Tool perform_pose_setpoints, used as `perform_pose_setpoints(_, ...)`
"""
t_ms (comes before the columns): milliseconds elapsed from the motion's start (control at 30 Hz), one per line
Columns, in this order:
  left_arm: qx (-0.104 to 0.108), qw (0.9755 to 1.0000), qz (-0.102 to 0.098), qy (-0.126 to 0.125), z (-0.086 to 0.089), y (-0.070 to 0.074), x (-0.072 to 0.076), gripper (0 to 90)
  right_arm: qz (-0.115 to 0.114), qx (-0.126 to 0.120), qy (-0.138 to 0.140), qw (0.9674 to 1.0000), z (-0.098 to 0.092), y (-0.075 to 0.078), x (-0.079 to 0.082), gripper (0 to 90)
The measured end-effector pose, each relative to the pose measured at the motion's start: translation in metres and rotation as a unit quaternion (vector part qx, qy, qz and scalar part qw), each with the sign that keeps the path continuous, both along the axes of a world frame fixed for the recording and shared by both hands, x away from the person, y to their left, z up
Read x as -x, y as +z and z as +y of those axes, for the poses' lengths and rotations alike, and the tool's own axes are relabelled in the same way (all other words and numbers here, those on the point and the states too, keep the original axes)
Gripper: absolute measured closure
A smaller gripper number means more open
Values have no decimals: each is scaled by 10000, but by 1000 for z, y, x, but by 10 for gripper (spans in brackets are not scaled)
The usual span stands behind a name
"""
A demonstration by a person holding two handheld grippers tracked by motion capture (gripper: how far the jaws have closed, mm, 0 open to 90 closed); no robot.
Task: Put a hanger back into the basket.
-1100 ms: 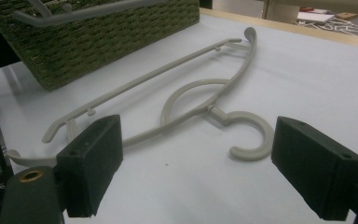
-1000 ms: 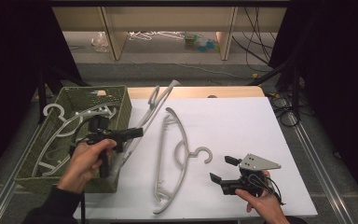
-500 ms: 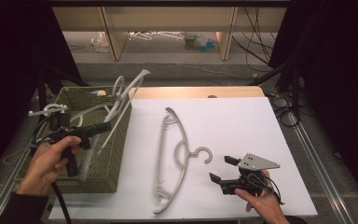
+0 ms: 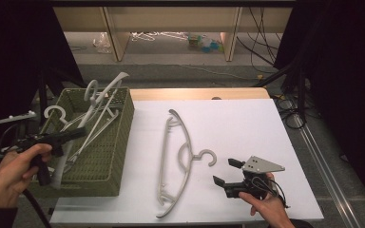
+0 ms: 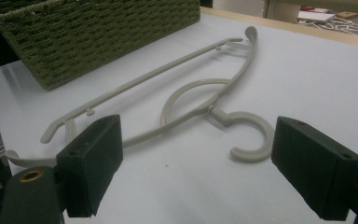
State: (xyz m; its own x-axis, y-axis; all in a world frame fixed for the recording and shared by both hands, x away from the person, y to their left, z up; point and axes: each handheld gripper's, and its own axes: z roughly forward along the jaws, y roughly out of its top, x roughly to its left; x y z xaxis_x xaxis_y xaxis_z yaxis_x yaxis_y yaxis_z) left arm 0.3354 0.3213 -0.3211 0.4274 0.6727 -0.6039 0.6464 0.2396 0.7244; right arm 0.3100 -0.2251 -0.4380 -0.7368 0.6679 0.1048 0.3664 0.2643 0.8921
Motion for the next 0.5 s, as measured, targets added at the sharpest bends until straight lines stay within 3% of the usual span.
perform_pose_setpoints(67, 19, 10000, 59, 41, 5, -3, 0, 812, -64, 18, 10, 10000, 0, 0, 0, 176)
perform_pose_setpoints(167, -131, 9999, 76, 1, 13, -6, -1, 812, -73, 11, 4, 10000, 0, 0, -1, 176)
perform_pose_setpoints(200, -672, 9975, -225, -85, 22, -8, -5, 812, -64, -6, 12, 10000, 0, -1, -1, 175)
perform_pose_setpoints(267, -782, 9967, -161, -115, 26, -8, -7, 812, 12, -79, 24, 10000, 2, -2, -1, 175)
perform_pose_setpoints(333, -911, 9957, -136, -94, 29, -7, -7, 812, -39, 43, 26, 10000, 1, -1, -2, 175)
perform_pose_setpoints(400, -982, 9950, -122, -152, 31, -8, -8, 812, 87, 16, 20, 10000, 1, -1, -1, 175)
perform_pose_setpoints(467, -988, 9949, -14, -197, 33, -10, -9, 812, -8, 46, 16, 10000, 0, -1, -2, 175)
perform_pose_setpoints(500, -994, 9947, -3, -248, 33, -10, -9, 812, 89, 18, 5, 10000, 1, -1, -1, 175)
